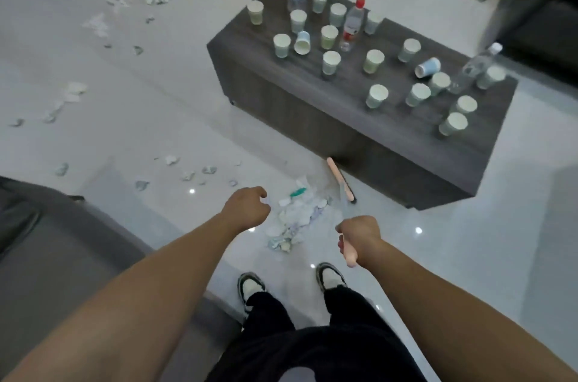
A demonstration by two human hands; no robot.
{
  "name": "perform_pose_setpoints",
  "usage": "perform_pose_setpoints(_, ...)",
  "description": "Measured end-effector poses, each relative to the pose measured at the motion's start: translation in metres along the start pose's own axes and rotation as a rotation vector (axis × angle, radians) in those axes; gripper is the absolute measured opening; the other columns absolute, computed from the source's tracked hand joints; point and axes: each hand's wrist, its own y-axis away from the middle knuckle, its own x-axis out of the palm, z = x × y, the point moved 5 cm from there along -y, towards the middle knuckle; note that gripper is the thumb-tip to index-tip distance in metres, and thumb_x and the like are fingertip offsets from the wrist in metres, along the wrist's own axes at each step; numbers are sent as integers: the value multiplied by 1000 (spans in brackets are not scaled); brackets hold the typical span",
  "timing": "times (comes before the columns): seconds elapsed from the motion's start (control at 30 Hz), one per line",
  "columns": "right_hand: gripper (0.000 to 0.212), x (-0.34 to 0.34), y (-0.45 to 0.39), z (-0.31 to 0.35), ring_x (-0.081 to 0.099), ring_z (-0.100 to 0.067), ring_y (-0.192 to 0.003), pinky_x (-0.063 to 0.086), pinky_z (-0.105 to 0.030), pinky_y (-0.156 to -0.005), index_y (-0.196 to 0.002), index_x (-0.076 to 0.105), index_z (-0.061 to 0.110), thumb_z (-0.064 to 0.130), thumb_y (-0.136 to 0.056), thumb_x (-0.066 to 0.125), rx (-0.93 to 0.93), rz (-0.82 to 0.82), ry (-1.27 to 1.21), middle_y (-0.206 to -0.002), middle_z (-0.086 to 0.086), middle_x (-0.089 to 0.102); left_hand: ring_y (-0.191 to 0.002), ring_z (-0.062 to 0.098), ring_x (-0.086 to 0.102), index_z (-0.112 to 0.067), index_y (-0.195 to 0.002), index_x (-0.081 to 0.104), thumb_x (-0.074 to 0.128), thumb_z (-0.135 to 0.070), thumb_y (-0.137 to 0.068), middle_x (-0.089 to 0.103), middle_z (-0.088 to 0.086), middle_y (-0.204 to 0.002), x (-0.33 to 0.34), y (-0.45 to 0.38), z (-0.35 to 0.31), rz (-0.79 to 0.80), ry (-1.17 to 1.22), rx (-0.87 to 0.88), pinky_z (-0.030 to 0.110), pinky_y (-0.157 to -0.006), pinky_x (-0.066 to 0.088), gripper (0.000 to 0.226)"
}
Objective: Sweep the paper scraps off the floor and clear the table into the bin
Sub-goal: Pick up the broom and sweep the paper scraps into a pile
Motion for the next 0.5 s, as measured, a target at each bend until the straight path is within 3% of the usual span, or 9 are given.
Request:
perform_pose_setpoints(0.1, 29, -21, 4, -31, 33, -19, -33, 26, -28, -47, -63, 39, 8, -4, -84, 54, 42, -87, -126, -41, -3, 37, -120, 23, 51, -20, -134, 53, 52, -23, -88, 55, 7, -134, 2, -15, -14, 36, -52, 75, 30, -92, 43, 47)
perform_pose_setpoints(0.2, 9, -38, 8, -56, 42, -20, -34, 35, -31, -50, -74, 54, 0, -5, -82, 56, 75, -158, -210, -50, -8, 47, -121, 23, 50, -19, -134, 53, 52, -22, -88, 55, 7, -135, 11, -22, -25, 70, -103, 119, 30, -92, 42, 46)
perform_pose_setpoints(0.33, 9, -58, 3, -78, 48, -24, -51, 39, -32, -59, -73, 54, -1, -2, -82, 54, 98, -159, -202, -41, -9, 53, -119, 23, 52, -20, -133, 54, 53, -23, -88, 55, 7, -135, 24, -16, -34, 122, -196, 148, 28, -90, 43, 46)
perform_pose_setpoints(0.43, 1, -57, -3, -85, 49, -23, -47, 43, -25, -44, -89, 53, -1, -2, -88, 52, 81, -114, -293, -59, -12, 53, -117, 23, 53, -20, -133, 54, 53, -22, -86, 55, 7, -134, 25, -12, -37, 115, -223, 141, 26, -84, 42, 47)
perform_pose_setpoints(0.5, 8, -45, -6, -85, 49, -24, -48, 41, -25, -41, -98, 54, -5, -4, -90, 50, 83, -100, -411, -67, -13, 51, -115, 24, 54, -20, -133, 54, 54, -22, -86, 57, 7, -132, 22, -8, -36, 87, -220, 127, 26, -80, 40, 47)
